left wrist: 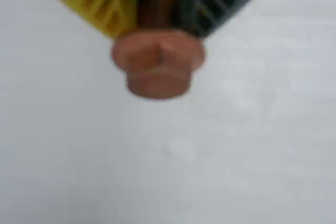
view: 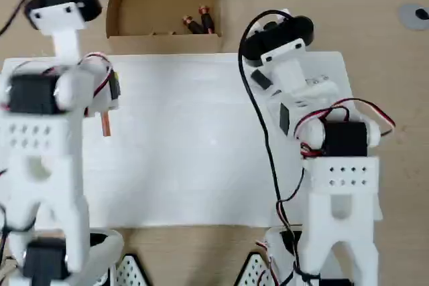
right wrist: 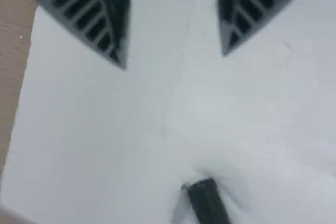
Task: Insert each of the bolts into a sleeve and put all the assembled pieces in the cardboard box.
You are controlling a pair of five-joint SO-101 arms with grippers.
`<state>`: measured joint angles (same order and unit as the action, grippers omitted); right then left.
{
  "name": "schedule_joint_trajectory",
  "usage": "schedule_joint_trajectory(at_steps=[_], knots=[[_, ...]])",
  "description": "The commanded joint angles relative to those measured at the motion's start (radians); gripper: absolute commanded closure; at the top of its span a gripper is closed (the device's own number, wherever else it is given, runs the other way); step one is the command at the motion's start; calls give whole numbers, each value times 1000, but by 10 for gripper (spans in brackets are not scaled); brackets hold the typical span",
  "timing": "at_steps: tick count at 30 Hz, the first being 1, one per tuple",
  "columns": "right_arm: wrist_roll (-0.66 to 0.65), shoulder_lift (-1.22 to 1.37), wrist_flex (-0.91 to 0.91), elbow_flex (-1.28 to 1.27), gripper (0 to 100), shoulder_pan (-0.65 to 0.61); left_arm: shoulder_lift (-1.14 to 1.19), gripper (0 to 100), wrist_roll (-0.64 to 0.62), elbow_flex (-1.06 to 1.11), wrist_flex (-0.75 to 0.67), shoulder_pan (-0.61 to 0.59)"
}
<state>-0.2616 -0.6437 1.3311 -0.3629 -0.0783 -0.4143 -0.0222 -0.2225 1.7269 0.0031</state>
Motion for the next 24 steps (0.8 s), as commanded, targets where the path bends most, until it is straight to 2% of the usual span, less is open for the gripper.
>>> schedule_joint_trajectory(at_steps=[1,6,12,17,24], knots=[[-8,128,-18,53,847,13,-202,991,8,3,-2,-5],[-8,452,69,308,847,12,-426,991,9,130,-6,-11],[-63,891,295,826,847,12,-639,991,9,328,-54,-11],[-143,1227,460,1264,846,12,-791,992,3,470,-163,-11],[-287,1399,457,1351,846,10,-954,993,3,654,-264,-12]])
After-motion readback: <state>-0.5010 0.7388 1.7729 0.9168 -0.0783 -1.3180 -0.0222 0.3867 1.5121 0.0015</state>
